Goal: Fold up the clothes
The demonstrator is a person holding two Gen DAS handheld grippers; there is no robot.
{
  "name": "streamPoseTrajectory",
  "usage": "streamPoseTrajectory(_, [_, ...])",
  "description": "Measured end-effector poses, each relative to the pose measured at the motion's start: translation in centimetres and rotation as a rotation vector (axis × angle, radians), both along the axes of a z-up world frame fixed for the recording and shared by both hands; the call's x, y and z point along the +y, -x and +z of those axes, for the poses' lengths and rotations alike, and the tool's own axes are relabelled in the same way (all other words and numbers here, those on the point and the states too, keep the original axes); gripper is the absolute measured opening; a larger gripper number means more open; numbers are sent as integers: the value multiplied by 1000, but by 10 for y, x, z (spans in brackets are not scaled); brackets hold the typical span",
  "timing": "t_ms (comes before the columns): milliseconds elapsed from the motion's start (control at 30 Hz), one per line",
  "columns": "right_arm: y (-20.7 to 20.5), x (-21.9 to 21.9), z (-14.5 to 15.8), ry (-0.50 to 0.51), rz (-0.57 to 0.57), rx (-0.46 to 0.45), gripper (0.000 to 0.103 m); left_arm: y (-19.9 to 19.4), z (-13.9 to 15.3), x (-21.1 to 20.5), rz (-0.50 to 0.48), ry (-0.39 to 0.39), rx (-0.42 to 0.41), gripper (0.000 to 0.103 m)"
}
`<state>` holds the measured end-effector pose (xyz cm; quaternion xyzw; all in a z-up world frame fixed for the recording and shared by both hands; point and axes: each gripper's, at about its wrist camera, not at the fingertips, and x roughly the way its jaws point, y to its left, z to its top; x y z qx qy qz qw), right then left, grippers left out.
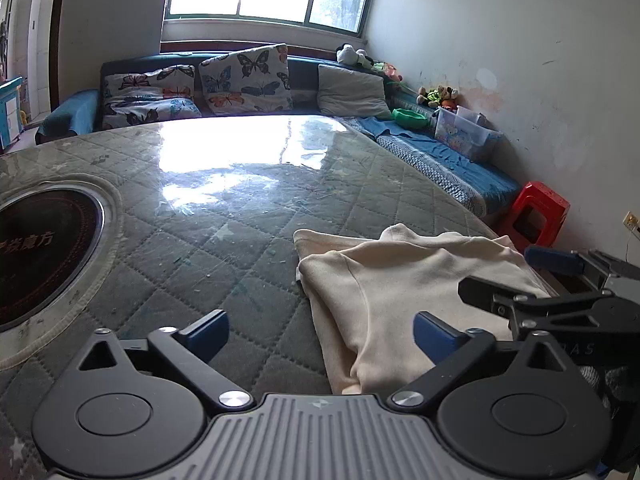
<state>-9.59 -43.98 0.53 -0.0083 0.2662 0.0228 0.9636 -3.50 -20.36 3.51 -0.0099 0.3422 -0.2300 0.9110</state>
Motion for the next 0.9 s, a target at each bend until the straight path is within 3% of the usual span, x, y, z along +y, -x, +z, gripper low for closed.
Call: streamPoseTrajectory(900, [60,15,-11,-33,-129,10,103,52,-1,7,-27,-20,-81,103])
